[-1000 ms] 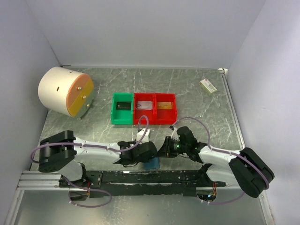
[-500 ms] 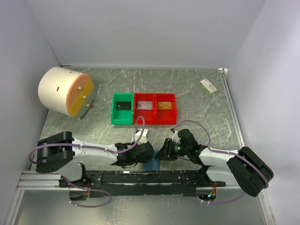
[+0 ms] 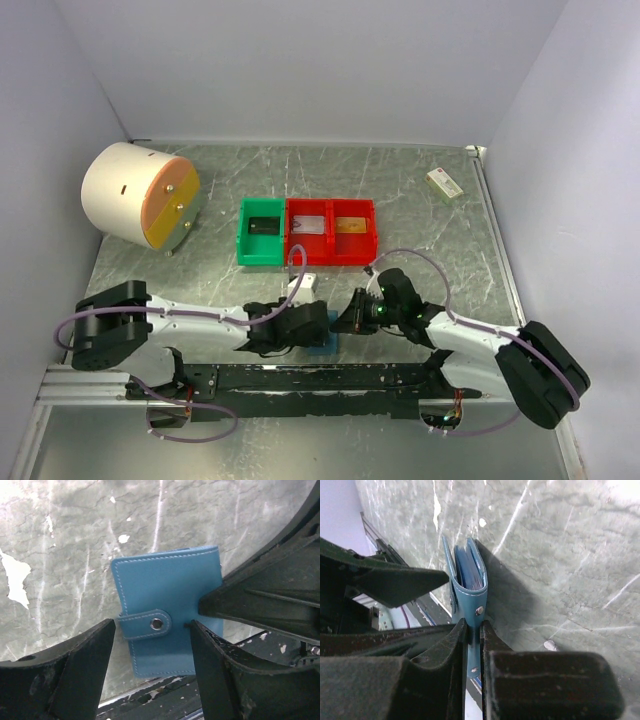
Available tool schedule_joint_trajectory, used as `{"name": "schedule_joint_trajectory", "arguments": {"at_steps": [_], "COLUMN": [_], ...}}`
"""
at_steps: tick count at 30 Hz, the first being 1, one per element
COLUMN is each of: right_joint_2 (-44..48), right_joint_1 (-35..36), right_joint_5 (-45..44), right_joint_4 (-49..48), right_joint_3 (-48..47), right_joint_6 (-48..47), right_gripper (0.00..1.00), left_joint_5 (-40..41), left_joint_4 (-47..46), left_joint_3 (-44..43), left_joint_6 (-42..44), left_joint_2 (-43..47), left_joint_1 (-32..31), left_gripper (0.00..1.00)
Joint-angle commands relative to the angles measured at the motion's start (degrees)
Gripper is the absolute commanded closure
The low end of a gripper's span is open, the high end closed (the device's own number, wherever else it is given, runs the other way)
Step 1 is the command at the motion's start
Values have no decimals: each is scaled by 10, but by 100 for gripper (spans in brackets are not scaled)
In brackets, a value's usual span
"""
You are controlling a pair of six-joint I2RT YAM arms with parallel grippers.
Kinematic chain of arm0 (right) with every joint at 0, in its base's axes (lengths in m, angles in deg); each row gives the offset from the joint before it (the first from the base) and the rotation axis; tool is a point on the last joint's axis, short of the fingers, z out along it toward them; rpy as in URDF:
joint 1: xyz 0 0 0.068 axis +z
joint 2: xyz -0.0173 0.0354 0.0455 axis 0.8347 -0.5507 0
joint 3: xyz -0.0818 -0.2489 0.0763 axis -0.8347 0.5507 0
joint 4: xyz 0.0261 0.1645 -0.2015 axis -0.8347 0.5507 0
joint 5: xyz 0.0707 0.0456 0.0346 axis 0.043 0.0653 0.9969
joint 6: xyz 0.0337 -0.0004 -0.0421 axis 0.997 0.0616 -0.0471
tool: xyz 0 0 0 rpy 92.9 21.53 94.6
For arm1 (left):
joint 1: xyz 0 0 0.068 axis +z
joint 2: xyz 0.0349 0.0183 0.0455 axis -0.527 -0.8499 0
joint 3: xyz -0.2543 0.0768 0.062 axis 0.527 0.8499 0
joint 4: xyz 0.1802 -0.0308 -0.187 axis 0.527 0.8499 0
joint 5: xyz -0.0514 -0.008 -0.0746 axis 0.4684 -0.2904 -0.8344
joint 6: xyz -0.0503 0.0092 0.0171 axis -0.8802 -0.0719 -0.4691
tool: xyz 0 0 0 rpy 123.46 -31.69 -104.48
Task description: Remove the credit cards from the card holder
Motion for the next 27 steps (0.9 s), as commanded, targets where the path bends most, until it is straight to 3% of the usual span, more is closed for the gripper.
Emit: {"name": "schedule_joint_trajectory", "arguments": {"at_steps": [1,7,18,23,27], "right_joint_2": [36,60,64,62,56], "right_joint_1": [0,0,0,-1,0], "right_joint_5": [-42,-40,-26,-23,-16], "right_joint_4": [80,96,120,128,123], "right_joint_3": [-40,-43,-53,-58,-59], "right_joint_6": [-26,-17,-32,-40,-42], "right_gripper": [94,94,94,94,94], "left_joint_5": [-9,19,59,78,79], "left_joint_4": [91,148,132,153,159], "left_joint_3": [-62,-108,-98,-90,-88], "left_joint_6": [3,-23,-55,-81,-85], "left_joint_2": [-23,-72,-84,-81,-85], "left_joint_1": [-6,-14,-13,-13,-11], "left_gripper": [27,36,52,52,45]}}
